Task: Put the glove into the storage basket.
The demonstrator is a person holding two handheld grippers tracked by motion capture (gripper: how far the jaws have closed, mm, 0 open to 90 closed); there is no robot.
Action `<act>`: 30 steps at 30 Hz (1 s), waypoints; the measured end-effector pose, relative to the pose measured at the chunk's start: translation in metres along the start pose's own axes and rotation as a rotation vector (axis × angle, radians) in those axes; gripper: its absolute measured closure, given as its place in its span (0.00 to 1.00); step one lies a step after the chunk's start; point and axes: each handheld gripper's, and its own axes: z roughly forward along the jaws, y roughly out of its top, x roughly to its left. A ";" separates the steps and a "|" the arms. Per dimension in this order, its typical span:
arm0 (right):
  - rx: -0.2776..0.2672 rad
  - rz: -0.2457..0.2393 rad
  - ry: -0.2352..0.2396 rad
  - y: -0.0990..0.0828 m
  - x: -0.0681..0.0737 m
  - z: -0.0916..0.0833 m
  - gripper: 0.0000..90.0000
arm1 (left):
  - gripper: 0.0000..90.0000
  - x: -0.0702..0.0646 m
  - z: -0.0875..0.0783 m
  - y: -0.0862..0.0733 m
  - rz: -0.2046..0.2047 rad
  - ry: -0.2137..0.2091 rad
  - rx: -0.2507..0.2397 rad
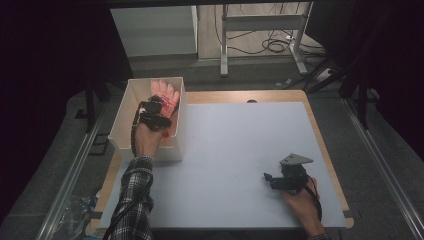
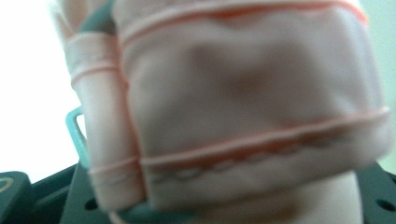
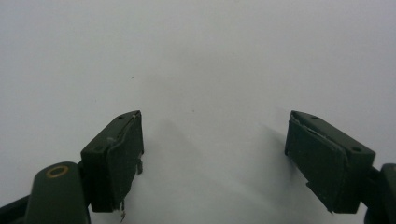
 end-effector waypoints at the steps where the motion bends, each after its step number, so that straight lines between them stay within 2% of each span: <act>1: 0.000 0.000 0.000 0.000 0.000 0.000 0.22 | 0.45 0.000 0.002 0.001 0.001 0.005 0.010; 6: 0.000 -0.001 0.000 0.000 0.000 0.000 0.22 | 0.44 -0.005 0.011 0.005 0.005 0.014 0.063; 17: 0.000 0.000 -0.001 0.000 0.000 0.000 0.22 | 0.36 -0.007 0.022 0.006 0.013 -0.003 0.161; 24: 0.000 0.001 0.000 0.000 0.000 0.000 0.22 | 0.22 -0.006 0.019 0.007 0.023 0.017 0.159; 30: 0.000 0.000 0.000 0.000 0.000 0.000 0.22 | 0.12 -0.006 0.012 0.008 0.024 -0.006 0.137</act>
